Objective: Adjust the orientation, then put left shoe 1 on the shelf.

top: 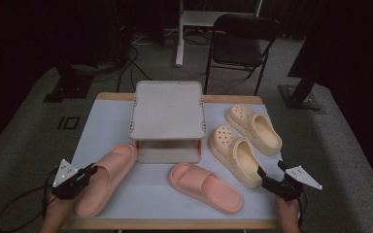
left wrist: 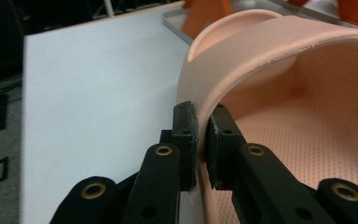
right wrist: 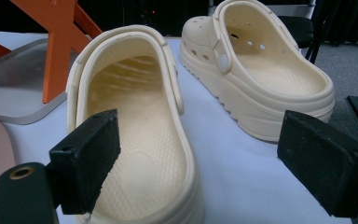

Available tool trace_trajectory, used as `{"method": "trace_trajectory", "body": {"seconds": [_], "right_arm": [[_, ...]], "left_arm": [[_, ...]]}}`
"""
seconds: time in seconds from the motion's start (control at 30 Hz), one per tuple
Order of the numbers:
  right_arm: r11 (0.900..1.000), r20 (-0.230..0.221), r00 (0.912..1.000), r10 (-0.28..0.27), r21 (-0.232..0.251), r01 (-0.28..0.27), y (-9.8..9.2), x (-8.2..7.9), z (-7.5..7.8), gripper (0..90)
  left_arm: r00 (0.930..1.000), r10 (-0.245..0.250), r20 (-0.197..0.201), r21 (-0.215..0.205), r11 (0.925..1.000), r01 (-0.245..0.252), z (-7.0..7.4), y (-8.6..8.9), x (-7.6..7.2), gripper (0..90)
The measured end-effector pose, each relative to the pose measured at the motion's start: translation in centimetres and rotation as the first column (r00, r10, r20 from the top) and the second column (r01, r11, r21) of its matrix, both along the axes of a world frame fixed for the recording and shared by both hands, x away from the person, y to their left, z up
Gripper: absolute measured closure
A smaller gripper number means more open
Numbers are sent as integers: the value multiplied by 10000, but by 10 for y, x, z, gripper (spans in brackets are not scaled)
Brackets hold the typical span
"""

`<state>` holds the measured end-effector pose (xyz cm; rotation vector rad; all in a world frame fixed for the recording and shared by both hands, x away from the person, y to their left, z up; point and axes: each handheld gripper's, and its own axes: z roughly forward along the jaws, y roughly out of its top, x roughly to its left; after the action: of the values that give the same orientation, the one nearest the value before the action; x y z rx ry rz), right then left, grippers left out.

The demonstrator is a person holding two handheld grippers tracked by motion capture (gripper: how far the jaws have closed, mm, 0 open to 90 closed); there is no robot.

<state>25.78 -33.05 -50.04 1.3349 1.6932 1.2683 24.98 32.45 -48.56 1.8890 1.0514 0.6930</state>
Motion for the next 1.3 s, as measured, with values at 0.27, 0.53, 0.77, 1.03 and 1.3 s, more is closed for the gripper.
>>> {"method": "trace_trajectory", "body": {"seconds": [0.27, 0.53, 0.77, 1.03, 1.3], "right_arm": [[9999, -55, 9999, 84, 77, -83, 1, 1, -1, 127], [9999, -56, 9998, 171, 11, -171, 2, 4, -1, 127], [9999, 32, 10000, 74, 132, -75, -2, 2, 0, 127], [9998, 23, 9999, 107, 156, -107, -1, 4, 0, 127], [9997, 25, 9999, 143, 217, -143, -1, 6, 0, 126]], "left_arm": [[9988, -477, 88, 95, 9988, 476, 5, -23, -5, 834], [9959, -899, 80, 290, 9956, 896, 6, -51, 4, 835], [9947, -1032, -3, 330, 9941, 1031, 4, -73, 13, 834], [9987, -511, 82, 141, 9986, 510, 4, -90, 28, 834], [9967, 659, 466, -6, 9978, -659, 7, -97, 39, 832]]}}
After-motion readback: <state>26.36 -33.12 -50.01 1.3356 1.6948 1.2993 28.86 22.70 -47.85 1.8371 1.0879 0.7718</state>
